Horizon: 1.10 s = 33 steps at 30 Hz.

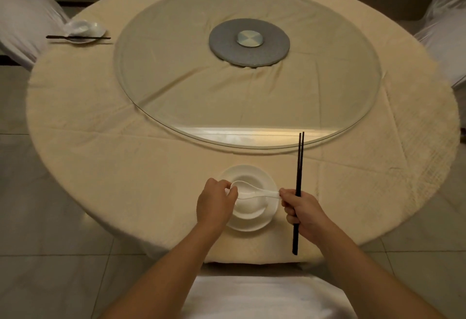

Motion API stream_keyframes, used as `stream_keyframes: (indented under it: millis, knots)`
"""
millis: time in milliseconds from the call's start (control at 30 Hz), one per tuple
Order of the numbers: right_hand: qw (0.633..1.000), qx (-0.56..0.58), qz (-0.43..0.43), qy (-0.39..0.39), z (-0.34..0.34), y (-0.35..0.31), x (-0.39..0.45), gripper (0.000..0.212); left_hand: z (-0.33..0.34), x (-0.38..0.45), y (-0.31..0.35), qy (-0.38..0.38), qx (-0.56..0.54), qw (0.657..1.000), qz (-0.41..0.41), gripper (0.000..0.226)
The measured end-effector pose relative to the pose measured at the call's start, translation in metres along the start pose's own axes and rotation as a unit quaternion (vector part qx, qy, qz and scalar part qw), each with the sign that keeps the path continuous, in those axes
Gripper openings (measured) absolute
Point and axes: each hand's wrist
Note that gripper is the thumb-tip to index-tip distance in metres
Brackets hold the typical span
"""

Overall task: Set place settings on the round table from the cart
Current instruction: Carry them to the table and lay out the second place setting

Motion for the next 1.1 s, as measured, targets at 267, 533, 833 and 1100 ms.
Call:
stream_keyframes:
  millis: [267, 533, 833, 1100]
  knots:
    - [0.997, -0.082, 0.009, 0.001, 0.001, 0.005, 0.017, 0.015, 0.012, 0.003, -0.004, 0.007, 0.119, 0.993, -0.005, 0.039]
    - [0.995, -0.09, 0.008, 0.049, -0.002, 0.008, 0.016, 0.028, 0.02, 0.008, -0.007, 0.008, 0.093, 0.995, -0.037, 0.053]
    - [0.984, -0.006, 0.108, 0.144, -0.024, 0.031, -0.001, 0.016, -0.007, -0.018, 0.018, -0.09, 0.016, 0.989, 0.115, 0.017]
    - [0.993, -0.01, 0.107, 0.055, -0.006, 0.029, -0.011, 0.022, 0.024, -0.07, 0.026, -0.546, -0.105, 0.819, -0.144, 0.052]
Point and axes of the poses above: each hand's wrist, its own x-axis towards the middle knuckle, its own z-axis out of the palm, y = z × x, and after that the axes turned 3 degrees about -z, right-handed
